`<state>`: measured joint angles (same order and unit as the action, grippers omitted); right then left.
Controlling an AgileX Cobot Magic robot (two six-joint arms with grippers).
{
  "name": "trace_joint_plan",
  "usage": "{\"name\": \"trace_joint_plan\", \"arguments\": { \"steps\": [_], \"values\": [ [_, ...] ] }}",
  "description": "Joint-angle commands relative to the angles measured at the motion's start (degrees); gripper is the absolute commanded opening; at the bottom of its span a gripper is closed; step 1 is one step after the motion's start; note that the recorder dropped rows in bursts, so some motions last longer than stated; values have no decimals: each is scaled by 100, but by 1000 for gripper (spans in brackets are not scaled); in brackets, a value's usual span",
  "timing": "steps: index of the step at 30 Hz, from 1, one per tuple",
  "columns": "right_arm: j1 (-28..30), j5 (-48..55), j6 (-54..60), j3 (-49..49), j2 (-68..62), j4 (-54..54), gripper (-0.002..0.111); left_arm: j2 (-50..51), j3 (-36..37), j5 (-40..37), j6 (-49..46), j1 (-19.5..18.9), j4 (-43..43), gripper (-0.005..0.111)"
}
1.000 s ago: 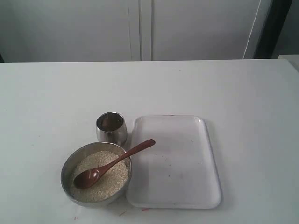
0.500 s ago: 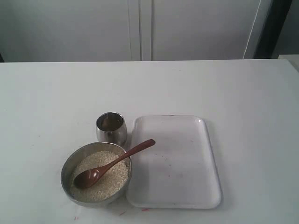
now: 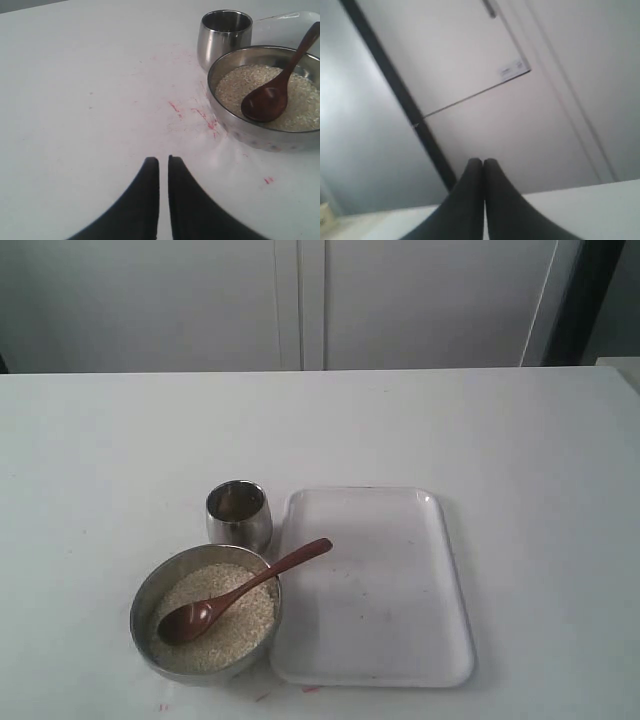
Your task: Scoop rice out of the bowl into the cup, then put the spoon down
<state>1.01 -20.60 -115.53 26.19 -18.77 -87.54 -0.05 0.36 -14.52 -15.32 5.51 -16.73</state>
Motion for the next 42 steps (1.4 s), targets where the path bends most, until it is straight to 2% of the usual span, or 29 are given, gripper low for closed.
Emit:
{"name": "trace_joint_plan", "arguments": {
  "steps": [1, 7, 14, 27, 42],
  "values": [
    [-41, -1477, -502, 768, -1008, -994, 0, 5, -36, -6, 10, 40, -41, 14],
    [-41, -2087, -502, 1308, -2237, -1241, 0, 5, -36, -6, 10, 40, -41, 14],
    [-41, -2111, -502, 1320, -2699, -1241, 0, 5, -36, -6, 10, 40, -41, 14],
    [-41, -792, -502, 1932, -3161, -1241, 0, 5, -36, -6, 10, 40, -41, 14],
    [-41, -731, -502, 2260, -3398, -1241, 0, 5, -36, -6, 10, 40, -41, 14]
  ]
}}
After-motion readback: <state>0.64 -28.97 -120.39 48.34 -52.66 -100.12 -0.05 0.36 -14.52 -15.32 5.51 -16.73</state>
